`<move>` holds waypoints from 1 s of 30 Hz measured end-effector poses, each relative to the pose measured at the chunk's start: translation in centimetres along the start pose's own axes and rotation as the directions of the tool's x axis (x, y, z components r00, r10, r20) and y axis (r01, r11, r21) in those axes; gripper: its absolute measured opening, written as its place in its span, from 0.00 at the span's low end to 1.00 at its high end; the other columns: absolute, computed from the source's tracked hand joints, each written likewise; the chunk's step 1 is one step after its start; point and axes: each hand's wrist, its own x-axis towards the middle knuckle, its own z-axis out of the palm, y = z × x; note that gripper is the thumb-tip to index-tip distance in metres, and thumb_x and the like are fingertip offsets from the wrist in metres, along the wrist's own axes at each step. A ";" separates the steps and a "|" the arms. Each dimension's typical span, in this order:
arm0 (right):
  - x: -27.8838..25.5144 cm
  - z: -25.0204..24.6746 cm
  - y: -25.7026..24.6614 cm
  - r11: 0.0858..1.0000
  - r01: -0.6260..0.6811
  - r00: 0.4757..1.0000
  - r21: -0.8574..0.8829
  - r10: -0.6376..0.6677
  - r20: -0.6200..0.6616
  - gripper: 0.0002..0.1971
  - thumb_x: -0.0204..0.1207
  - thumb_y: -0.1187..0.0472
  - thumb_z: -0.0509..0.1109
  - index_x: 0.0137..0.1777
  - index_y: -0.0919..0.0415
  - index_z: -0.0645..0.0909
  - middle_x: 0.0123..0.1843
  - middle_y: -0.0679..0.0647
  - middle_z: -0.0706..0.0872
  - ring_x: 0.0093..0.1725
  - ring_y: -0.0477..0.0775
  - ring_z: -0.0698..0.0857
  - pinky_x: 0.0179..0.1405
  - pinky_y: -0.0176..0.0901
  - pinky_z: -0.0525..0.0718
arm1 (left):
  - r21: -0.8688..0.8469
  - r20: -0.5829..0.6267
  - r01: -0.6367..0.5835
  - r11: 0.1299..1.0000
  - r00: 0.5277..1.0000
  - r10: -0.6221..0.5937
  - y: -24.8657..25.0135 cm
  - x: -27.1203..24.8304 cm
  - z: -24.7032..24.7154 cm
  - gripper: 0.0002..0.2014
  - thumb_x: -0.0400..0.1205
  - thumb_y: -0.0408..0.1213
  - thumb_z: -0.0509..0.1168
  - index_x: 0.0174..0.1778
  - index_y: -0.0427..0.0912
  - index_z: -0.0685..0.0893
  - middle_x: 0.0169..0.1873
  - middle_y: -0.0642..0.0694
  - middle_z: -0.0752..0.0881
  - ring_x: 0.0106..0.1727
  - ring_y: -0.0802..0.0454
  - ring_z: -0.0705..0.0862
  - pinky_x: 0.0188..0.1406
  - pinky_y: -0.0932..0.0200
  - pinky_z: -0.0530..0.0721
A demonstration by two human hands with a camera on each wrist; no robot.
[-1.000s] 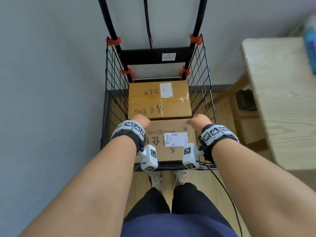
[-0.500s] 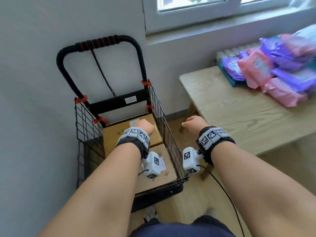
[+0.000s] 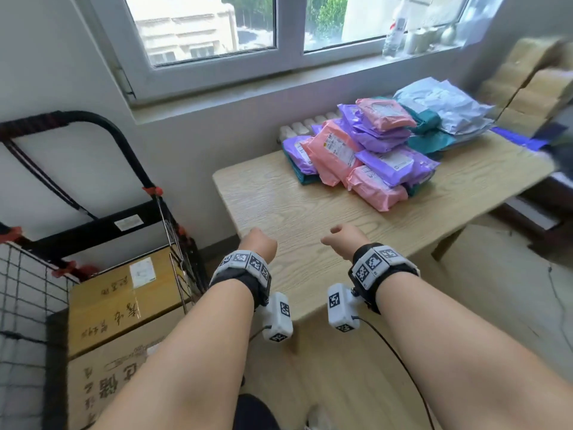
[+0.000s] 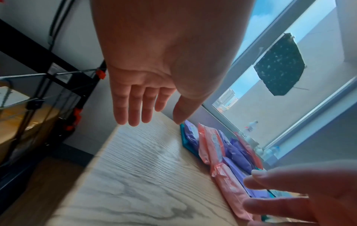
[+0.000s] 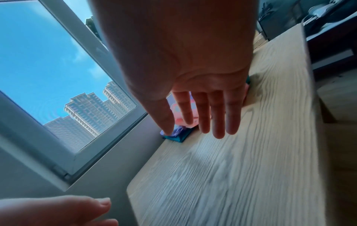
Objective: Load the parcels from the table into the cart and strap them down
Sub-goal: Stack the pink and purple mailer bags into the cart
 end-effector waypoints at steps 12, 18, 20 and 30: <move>9.3 -10.8 4.3 0.998 -0.014 0.998 0.064 0.018 -0.067 0.28 0.75 0.53 0.72 0.74 0.60 0.74 0.64 0.54 0.82 0.53 0.53 0.80 0.52 0.42 0.77 | 0.047 -0.039 -0.051 0.998 0.998 0.053 12.3 6.8 4.7 0.25 0.82 0.37 0.58 0.76 0.38 0.67 0.68 0.39 0.78 0.66 0.40 0.79 0.56 0.53 0.76; 14.4 -15.9 3.1 0.996 -0.020 0.993 0.088 0.030 -0.111 0.30 0.72 0.48 0.71 0.72 0.59 0.75 0.69 0.57 0.81 0.67 0.57 0.80 0.68 0.46 0.76 | 0.060 -0.036 -0.092 0.994 0.995 0.094 18.7 12.7 5.0 0.22 0.82 0.36 0.59 0.72 0.36 0.72 0.68 0.37 0.79 0.67 0.38 0.79 0.60 0.51 0.76; 16.0 -17.6 3.3 0.993 -0.033 0.991 0.115 0.048 -0.123 0.31 0.75 0.49 0.71 0.77 0.60 0.70 0.73 0.57 0.78 0.70 0.56 0.78 0.67 0.43 0.73 | 0.064 -0.026 -0.132 0.989 0.991 0.134 21.0 14.2 5.2 0.20 0.81 0.38 0.58 0.68 0.37 0.75 0.64 0.37 0.81 0.62 0.38 0.81 0.54 0.52 0.77; 26.7 -25.1 3.4 0.998 0.004 0.979 0.068 0.010 -0.204 0.32 0.73 0.45 0.69 0.75 0.55 0.72 0.73 0.59 0.77 0.71 0.60 0.76 0.71 0.51 0.74 | 0.051 -0.128 -0.164 0.985 0.977 0.169 30.2 21.2 6.9 0.24 0.75 0.40 0.61 0.68 0.41 0.78 0.66 0.38 0.79 0.66 0.36 0.79 0.67 0.44 0.78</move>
